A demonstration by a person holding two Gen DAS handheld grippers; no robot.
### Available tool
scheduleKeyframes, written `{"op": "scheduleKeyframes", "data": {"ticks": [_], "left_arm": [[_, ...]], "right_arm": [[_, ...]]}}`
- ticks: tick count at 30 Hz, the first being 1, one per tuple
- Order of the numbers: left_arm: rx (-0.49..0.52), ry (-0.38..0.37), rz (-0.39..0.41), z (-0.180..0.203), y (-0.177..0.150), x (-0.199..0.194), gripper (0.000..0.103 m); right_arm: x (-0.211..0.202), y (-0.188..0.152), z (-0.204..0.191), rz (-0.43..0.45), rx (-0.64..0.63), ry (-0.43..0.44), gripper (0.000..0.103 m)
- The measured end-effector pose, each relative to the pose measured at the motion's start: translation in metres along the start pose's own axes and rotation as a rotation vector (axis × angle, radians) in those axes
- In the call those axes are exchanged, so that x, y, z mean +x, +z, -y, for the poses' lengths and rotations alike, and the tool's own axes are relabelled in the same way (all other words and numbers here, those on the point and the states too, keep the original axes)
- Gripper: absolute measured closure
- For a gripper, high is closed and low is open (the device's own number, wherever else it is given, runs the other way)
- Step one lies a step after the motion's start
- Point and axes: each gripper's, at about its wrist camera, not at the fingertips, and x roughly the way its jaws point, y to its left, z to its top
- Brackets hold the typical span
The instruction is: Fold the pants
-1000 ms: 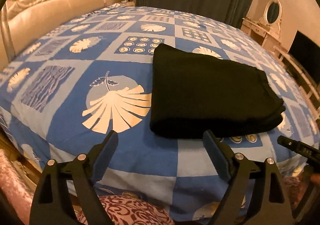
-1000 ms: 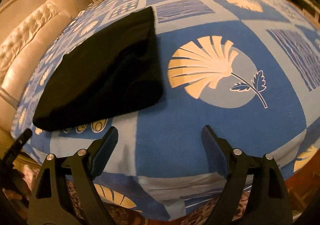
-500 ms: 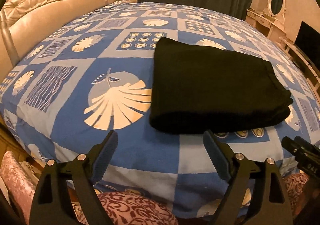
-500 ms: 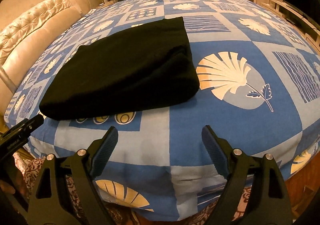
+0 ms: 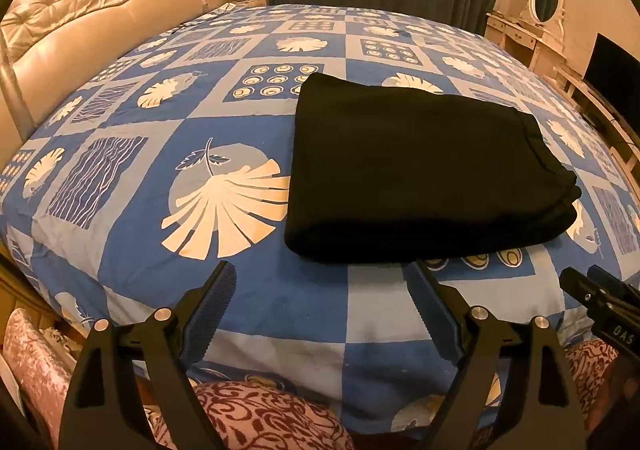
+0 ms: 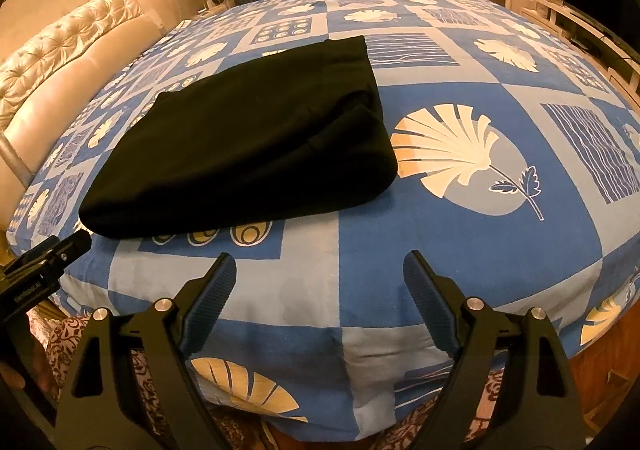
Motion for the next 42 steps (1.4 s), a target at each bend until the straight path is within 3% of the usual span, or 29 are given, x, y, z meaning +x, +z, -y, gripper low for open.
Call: {"op": "scheduleKeyframes", "data": {"ticks": [42], "left_arm": [[0.043, 0.015, 0.044, 0.0081, 0.0079, -0.008, 0.016]], "right_arm": [[-0.0079, -0.0017, -0.0053, 0.024, -0.015, -0.008, 0.017]]}}
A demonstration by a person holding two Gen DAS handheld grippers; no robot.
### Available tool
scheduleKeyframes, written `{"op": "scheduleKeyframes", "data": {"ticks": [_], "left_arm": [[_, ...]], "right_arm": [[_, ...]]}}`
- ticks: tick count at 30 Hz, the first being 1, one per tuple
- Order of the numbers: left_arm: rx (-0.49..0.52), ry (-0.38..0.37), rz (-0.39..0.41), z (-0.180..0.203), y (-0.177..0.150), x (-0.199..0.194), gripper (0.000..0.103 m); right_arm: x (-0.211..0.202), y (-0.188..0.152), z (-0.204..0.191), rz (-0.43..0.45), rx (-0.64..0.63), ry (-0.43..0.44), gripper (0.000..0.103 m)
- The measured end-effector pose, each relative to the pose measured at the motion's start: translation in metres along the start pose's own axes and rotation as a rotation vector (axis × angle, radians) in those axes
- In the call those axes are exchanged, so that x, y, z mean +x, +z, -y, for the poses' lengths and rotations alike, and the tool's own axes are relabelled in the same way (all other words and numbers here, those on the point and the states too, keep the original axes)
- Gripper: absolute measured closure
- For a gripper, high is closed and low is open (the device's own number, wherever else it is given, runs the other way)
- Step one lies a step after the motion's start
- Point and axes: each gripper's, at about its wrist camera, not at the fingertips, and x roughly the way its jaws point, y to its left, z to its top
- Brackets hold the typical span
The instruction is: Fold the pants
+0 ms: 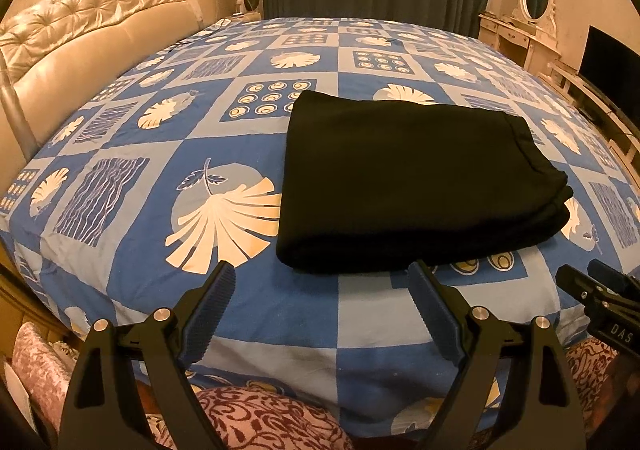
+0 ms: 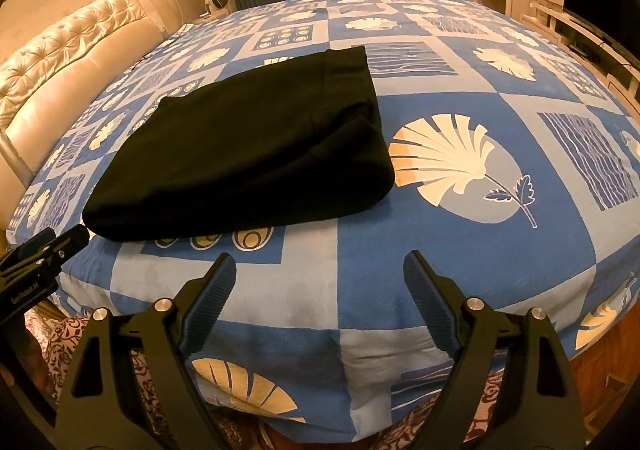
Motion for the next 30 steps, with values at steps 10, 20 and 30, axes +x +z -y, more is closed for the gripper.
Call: {"op": "scheduleKeyframes", "data": {"ticks": [10, 20, 30], "left_arm": [[0.014, 0.015, 0.025, 0.002, 0.004, -0.008, 0.016], [-0.007, -0.024, 0.037, 0.003, 0.006, -0.012, 0.016], [-0.012, -0.023, 0.033, 0.005, 0.006, -0.016, 0.01]], "right_arm": [[-0.002, 0.002, 0.001, 0.0, 0.004, 0.001, 0.017], [0.003, -0.001, 0.003, -0.01, 0.007, 0.004, 0.017], [0.009, -0.004, 0.008, -0.027, 0.021, 0.009, 0.017]]}}
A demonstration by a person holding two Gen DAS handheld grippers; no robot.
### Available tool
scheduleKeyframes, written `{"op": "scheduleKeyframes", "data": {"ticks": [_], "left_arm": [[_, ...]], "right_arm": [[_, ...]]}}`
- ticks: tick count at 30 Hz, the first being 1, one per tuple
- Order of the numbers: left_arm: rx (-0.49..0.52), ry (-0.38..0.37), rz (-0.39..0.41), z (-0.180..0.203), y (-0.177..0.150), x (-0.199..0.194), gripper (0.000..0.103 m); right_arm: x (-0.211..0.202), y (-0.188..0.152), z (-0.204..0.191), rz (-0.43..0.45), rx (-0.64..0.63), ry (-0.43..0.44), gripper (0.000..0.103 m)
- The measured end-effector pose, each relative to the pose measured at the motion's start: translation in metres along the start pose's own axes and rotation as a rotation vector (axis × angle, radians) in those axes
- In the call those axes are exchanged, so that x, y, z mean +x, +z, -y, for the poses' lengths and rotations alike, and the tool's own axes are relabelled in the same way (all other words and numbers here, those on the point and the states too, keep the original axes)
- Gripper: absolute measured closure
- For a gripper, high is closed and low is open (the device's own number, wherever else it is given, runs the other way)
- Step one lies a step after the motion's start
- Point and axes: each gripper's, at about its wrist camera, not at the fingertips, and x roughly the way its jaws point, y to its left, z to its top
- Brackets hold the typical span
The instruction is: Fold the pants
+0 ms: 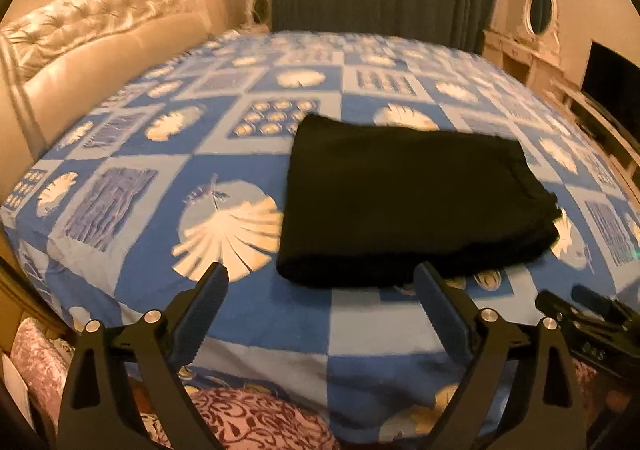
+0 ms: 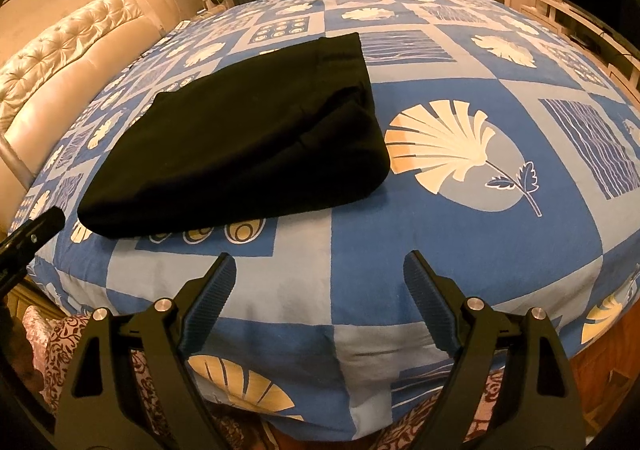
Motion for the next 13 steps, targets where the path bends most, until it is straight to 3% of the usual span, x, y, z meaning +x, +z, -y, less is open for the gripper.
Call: {"op": "scheduleKeyframes", "data": {"ticks": [4, 7, 11, 13], "left_arm": [[0.05, -0.039, 0.019, 0.004, 0.005, -0.003, 0.01], [0.013, -0.094, 0.018, -0.008, 0.016, 0.0, 0.01], [-0.1, -0.092, -0.029, -0.055, 0.046, 0.025, 0.01], [-0.151, -0.045, -0.011, -0.088, 0.064, 0.043, 0.01]], "right_arm": [[0.003, -0.001, 0.001, -0.013, -0.001, 0.002, 0.017], [0.002, 0.002, 0.005, -0.009, 0.006, 0.013, 0.017], [-0.001, 0.026, 0.024, 0.027, 0.036, 0.019, 0.017], [-0.001, 0.052, 0.049, 0.079, 0.054, -0.034, 0.011]]}}
